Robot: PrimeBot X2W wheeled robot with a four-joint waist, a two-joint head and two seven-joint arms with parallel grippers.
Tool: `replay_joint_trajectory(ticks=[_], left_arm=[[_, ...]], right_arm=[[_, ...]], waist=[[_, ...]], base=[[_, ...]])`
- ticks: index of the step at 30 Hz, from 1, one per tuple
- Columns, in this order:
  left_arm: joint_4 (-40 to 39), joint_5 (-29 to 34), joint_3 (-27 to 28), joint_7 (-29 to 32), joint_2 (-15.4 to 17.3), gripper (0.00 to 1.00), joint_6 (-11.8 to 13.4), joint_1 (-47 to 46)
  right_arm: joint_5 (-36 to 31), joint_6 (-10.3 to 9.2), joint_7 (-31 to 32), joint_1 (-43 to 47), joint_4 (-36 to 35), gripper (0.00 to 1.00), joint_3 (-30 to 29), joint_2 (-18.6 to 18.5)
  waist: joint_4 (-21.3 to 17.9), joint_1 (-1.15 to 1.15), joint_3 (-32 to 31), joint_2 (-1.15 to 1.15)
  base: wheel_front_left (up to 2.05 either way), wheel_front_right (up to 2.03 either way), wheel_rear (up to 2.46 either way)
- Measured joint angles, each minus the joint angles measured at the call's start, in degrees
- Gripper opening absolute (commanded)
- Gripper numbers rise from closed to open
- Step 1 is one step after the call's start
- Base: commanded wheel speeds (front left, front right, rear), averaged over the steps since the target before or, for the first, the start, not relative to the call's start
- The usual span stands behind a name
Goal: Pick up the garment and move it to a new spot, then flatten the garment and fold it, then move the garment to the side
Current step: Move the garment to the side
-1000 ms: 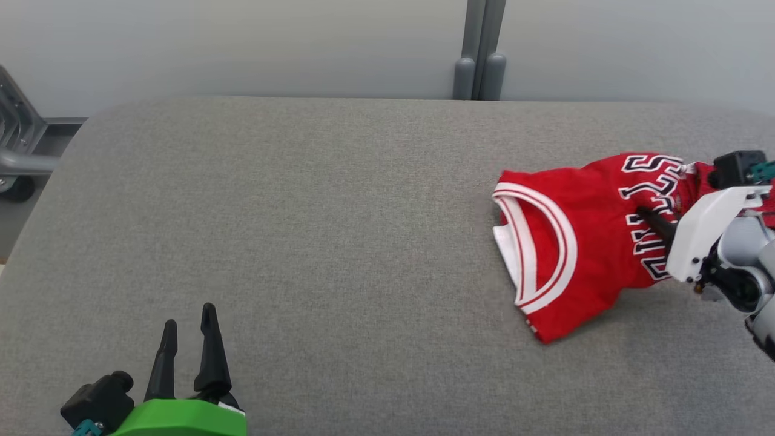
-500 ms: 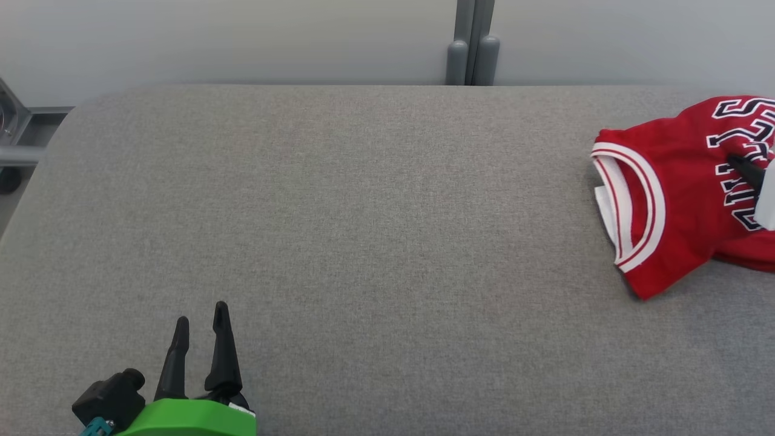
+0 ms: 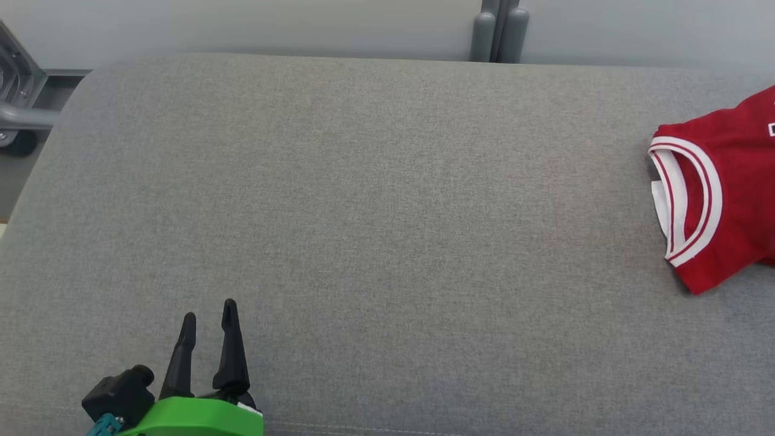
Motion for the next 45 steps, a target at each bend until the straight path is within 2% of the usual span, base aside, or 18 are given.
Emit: replay_joint_trajectory(ticks=[8,12,22,23,25,26,27,34,39,45], left_arm=[[-0.1,0.6,0.0,0.0,0.0,1.0,0.0,-0.9],[-0.1,1.6,0.0,0.0,0.0,1.0,0.0,-1.0],[-0.5,3.7,0.8,0.1,0.6,1.0,0.0,-1.1],[-0.6,4.0,0.8,0.3,0.7,1.0,0.0,-1.2],[-0.8,4.1,0.9,0.3,0.8,1.0,0.0,-1.4],[-0.8,4.2,0.9,0.4,0.9,1.0,0.0,-1.6],[-1.0,4.5,1.0,0.4,1.0,1.0,0.0,-1.9],[-2.2,5.0,1.1,0.8,1.4,1.0,0.0,-2.4],[-2.3,5.3,1.1,1.2,1.4,1.0,0.0,-2.5],[-2.3,5.3,0.5,1.3,1.4,1.0,0.0,-3.9]], right_arm=[[-2.0,-0.35,0.2,-1.2,1.5,0.0,0.0,-2.8],[-2.8,-1.58,-0.2,-1.4,2.6,0.0,-0.1,-3.4],[-4.0,-6.34,-4.5,-1.4,5.8,0.0,-1.1,-2.6],[-4.7,-6.87,-5.0,-1.4,6.1,0.13,-1.1,-2.7],[-5.6,-7.77,-5.8,-1.3,6.7,0.49,-0.9,-2.7],[-5.8,-8.03,-6.1,-1.3,7.0,0.84,-0.9,-2.7],[-5.9,-8.54,-6.6,-1.2,7.3,1.0,-0.9,-2.7],[-5.8,-11.61,-8.7,-0.5,9.8,1.0,-1.6,-0.9],[-6.0,-12.69,-11.2,-0.5,11.1,1.0,-2.0,-0.4],[-6.2,-12.79,-15.3,-0.9,11.1,1.0,-3.3,-0.2]], waist=[[0.8,0.0,1.4,0.0],[0.8,0.0,2.1,0.0],[0.6,0.0,4.4,0.0],[0.6,0.0,4.7,0.0],[0.4,0.0,5.2,0.0],[0.4,0.0,5.5,0.0],[0.3,0.0,5.8,0.0],[-1.0,0.0,7.0,0.0],[-2.2,0.0,7.3,0.0],[-3.6,0.0,6.8,0.0]], base=[[0.0,0.0,0.0],[0.0,0.0,0.0],[0.0,0.0,0.0],[0.0,0.0,0.0],[0.0,0.0,0.0],[0.0,0.0,0.0],[0.0,0.0,0.0],[0.0,0.0,0.0],[0.0,0.0,0.0],[0.0,0.0,0.0]])
